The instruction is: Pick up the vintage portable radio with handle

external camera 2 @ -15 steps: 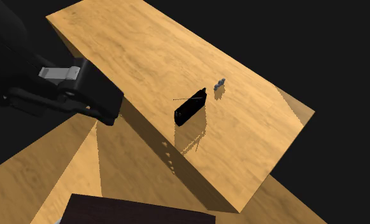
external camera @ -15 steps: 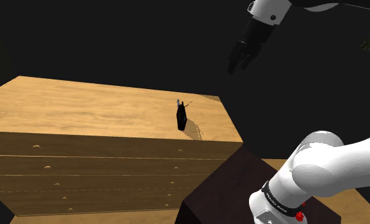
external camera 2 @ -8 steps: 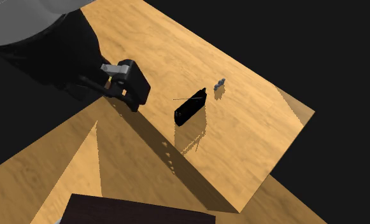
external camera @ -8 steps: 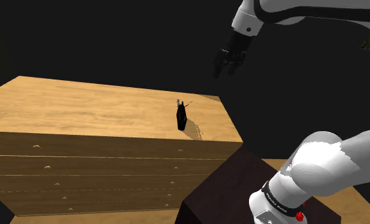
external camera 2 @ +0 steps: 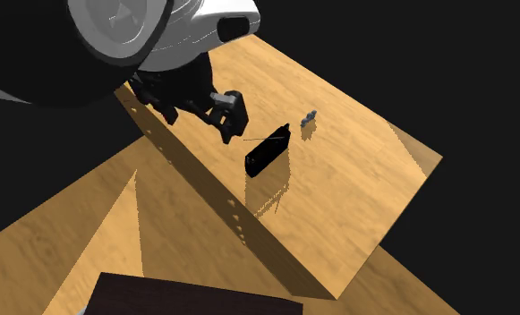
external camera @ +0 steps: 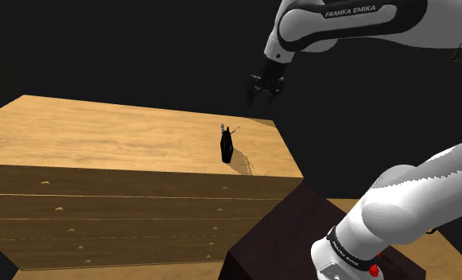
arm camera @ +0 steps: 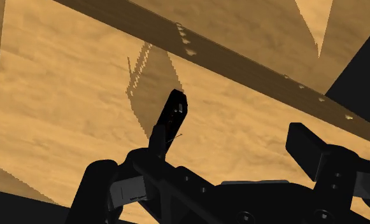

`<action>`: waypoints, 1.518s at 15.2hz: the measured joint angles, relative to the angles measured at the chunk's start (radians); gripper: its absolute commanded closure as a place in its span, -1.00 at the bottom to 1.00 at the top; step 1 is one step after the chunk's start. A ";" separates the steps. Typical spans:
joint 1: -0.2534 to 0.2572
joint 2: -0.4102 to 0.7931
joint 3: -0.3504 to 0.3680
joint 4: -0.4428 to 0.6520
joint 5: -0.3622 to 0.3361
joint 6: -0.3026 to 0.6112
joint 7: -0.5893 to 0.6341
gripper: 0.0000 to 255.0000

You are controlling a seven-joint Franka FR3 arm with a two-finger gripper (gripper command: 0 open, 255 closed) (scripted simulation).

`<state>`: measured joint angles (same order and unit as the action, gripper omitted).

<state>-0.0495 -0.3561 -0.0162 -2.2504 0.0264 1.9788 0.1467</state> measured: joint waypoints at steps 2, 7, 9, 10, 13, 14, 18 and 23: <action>-0.007 0.063 -0.005 0.018 0.007 0.036 0.019 -1.00; -0.025 0.248 -0.023 0.091 0.030 0.125 0.056 -1.00; -0.031 0.321 -0.029 0.118 0.042 0.162 0.069 -1.00; -0.036 0.356 -0.035 0.139 0.048 0.171 0.072 -1.00; -0.047 0.473 -0.044 0.209 0.070 0.204 0.089 -1.00; -0.053 0.512 -0.049 0.234 0.079 0.213 0.090 -1.00; -0.070 0.662 -0.058 0.342 0.112 0.236 0.114 -1.00; -0.098 0.824 -0.066 0.463 0.151 0.252 0.136 -1.00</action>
<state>-0.1474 0.4682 -0.0822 -1.7871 0.1778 2.2305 0.2827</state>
